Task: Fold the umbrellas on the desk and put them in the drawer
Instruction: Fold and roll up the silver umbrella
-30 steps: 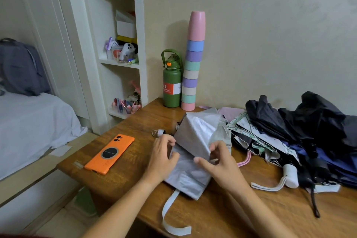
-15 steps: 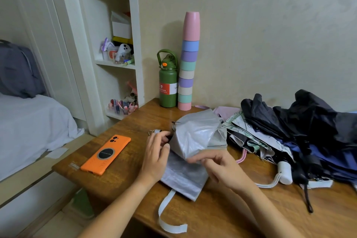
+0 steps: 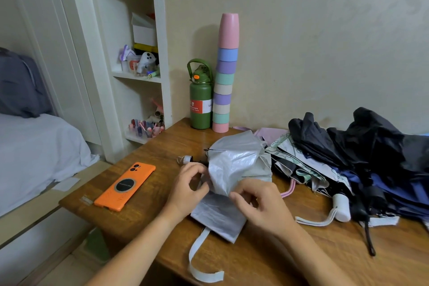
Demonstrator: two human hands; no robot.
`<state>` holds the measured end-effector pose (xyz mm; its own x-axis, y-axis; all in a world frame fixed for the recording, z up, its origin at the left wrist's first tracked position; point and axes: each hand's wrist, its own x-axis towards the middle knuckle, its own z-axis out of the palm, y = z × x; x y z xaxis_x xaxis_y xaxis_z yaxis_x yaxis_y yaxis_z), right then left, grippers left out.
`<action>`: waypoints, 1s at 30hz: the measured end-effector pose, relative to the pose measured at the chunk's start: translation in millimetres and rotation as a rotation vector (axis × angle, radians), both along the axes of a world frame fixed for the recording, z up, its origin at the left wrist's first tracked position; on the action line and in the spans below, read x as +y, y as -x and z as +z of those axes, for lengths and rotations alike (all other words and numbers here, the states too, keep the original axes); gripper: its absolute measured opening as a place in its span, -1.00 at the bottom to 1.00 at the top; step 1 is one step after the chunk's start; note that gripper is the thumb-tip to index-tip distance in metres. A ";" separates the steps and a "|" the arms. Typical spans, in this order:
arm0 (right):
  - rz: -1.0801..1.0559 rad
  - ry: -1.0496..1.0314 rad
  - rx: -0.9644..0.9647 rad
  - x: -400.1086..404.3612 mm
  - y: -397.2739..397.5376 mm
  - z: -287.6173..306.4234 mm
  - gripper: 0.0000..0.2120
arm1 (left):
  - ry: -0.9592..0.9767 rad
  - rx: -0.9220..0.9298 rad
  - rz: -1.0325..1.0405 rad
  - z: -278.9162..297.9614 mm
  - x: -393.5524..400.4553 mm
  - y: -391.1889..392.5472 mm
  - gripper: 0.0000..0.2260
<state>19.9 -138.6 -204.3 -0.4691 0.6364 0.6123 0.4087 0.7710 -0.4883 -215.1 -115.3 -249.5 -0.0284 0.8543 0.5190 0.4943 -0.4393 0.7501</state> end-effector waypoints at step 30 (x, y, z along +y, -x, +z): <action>-0.224 0.210 0.301 -4.1 12.5 -4.8 -0.59 | 0.105 -0.169 -0.116 10.1 -12.8 -3.0 -0.66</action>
